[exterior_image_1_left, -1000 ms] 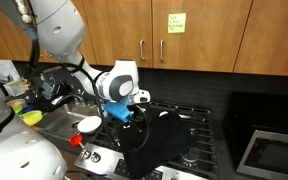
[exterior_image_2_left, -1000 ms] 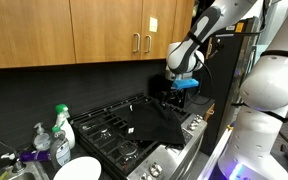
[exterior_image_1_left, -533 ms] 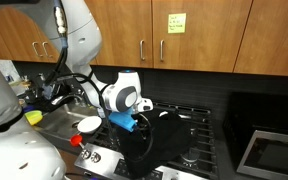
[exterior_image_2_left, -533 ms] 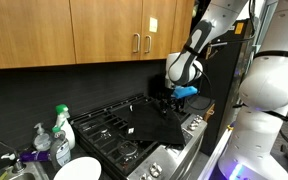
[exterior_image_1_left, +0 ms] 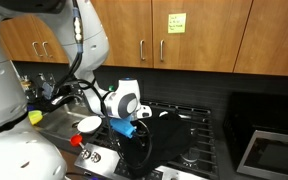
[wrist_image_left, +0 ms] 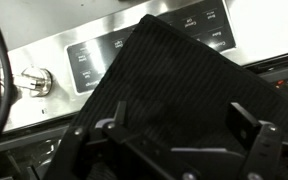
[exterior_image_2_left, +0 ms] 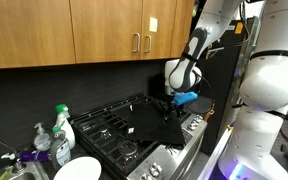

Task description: Fold the black towel into half diagonally from bottom to top, fold the black towel into half diagonally from left to right

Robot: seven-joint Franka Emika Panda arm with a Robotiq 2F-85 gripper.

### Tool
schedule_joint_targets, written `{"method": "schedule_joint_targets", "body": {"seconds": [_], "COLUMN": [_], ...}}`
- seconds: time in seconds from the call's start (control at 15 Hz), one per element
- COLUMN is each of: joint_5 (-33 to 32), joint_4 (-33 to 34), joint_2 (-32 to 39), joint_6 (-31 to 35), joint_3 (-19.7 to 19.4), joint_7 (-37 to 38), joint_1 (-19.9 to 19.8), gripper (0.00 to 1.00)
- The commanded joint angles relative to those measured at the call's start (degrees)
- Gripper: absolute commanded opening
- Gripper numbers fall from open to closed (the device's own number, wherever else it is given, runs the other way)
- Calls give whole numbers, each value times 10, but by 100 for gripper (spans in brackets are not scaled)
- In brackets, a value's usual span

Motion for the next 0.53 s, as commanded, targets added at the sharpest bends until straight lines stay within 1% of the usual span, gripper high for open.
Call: {"method": "schedule_joint_targets", "body": {"seconds": [0.0,0.47], "joint_5": [-21,5], "joint_4": [1,1], "joint_2": [24,67], "joint_6": [15,27], "joint_3": [-24,-55], "joint_7": [23,4], "joint_1": [16,25], "gripper": [100,100]}}
